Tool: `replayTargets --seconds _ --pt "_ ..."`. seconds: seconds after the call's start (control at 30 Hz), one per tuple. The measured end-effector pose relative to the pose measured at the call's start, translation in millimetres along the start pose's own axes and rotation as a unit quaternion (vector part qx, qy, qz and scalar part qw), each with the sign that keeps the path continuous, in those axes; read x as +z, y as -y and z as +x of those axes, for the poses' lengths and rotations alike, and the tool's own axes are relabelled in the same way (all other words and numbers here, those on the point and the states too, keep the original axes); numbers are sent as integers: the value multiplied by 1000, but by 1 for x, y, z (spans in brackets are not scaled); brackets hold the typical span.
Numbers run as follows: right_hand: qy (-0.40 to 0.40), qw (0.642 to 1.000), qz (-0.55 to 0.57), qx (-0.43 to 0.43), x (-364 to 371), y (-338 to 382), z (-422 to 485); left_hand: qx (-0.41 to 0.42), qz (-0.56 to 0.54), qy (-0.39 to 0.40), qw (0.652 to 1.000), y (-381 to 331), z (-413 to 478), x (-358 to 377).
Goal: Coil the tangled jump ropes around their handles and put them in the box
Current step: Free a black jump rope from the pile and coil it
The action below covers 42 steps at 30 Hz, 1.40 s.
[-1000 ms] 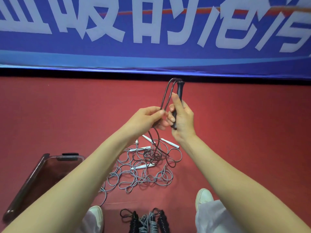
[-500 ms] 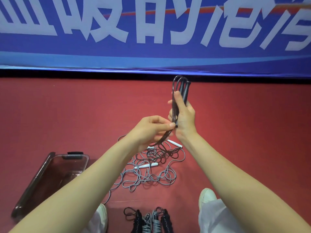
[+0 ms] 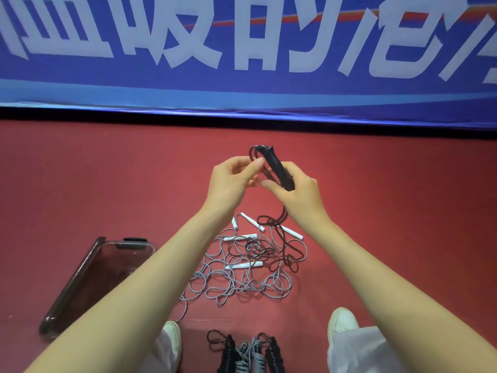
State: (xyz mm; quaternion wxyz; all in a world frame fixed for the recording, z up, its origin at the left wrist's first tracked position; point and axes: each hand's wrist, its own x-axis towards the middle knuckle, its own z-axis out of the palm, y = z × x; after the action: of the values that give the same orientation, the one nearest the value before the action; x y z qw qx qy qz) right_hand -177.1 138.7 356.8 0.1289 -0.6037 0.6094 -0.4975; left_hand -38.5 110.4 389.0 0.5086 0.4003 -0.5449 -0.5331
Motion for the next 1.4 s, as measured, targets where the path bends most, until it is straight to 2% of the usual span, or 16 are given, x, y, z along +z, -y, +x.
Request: replayTargets --seconds 0.13,0.4,0.67,0.77,0.97,1.13,1.3,1.4 --pt "-7 998 -65 -24 3 0 -2 5 -11 3 1000 1 -2 2" --pt "-30 991 -105 -73 3 7 -8 18 -18 9 1000 -1 -3 -1" --pt "61 998 33 9 3 5 -8 64 27 7 998 -15 6 -17" --pt "105 991 73 44 3 3 -8 27 11 24 999 -16 7 -21" --pt "204 952 196 116 -3 6 -11 -48 -18 61 997 -17 4 -22" --pt "253 936 207 131 -12 3 -13 -77 -30 86 993 -22 6 -32" --pt "265 935 198 124 -9 7 -17 -93 -81 44 991 -25 5 -30" --pt "240 951 167 103 1 9 -17 -62 -72 16 995 -28 8 -32"
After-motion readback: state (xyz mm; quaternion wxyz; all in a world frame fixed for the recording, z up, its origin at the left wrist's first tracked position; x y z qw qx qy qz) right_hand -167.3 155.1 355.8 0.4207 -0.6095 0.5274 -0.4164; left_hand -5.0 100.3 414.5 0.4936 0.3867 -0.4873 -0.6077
